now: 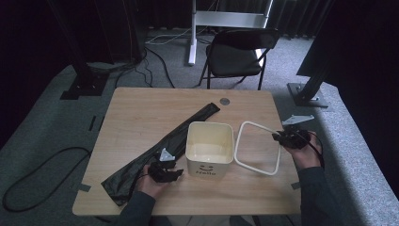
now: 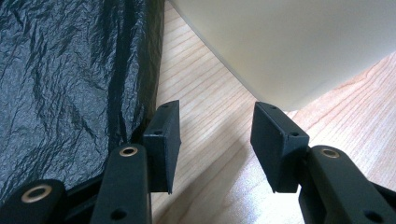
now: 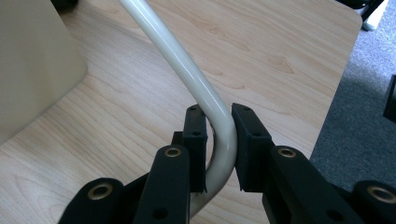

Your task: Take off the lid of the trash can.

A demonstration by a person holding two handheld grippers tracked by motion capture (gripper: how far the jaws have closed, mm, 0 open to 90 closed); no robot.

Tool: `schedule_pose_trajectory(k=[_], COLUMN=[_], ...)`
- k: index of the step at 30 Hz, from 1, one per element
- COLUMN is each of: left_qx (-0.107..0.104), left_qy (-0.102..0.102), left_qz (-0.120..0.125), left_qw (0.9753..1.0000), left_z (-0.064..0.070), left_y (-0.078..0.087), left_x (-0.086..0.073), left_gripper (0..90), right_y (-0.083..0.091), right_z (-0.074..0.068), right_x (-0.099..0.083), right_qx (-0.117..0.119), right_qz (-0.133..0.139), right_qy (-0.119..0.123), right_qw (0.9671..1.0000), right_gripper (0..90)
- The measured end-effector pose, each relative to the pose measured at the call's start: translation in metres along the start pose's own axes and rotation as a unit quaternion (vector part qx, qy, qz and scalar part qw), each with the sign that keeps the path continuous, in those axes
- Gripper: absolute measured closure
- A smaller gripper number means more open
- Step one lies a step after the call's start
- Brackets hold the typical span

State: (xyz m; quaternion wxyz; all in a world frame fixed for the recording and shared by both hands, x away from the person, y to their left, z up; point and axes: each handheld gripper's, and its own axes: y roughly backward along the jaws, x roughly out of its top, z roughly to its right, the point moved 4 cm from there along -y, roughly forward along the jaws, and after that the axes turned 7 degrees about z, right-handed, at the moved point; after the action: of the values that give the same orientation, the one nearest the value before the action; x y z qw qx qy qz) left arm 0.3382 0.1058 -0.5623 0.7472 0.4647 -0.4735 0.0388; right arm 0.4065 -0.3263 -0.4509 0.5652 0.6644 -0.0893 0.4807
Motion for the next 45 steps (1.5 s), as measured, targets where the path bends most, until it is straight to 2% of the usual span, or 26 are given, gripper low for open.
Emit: schedule_pose_trajectory(k=[18,26,34,45], left_qx=[0.000,0.000,0.000,0.000], left_qy=[0.000,0.000,-0.001,-0.001], left_qz=[0.000,0.000,0.000,-0.001], left_qw=[1.0000,1.0000,1.0000,1.0000], left_z=[0.000,0.000,0.000,0.000], left_y=[0.000,0.000,0.000,0.000], left_x=[0.000,0.000,0.000,0.000], left_gripper=[53.0,53.0,52.9,52.8], right_y=[-0.017,-0.036,-0.053,-0.069], right_z=[0.000,-0.001,-0.002,-0.004], right_x=[-0.019,-0.035,-0.045,-0.048], right_qx=[-0.002,0.000,-0.004,-0.003], right_qz=[-0.022,-0.045,-0.069,-0.087], right_qy=[-0.010,-0.019,-0.014,-0.013], right_qw=[0.9997,0.9988,0.9975,0.9961], right_gripper=[76.7,76.6,76.3,75.7])
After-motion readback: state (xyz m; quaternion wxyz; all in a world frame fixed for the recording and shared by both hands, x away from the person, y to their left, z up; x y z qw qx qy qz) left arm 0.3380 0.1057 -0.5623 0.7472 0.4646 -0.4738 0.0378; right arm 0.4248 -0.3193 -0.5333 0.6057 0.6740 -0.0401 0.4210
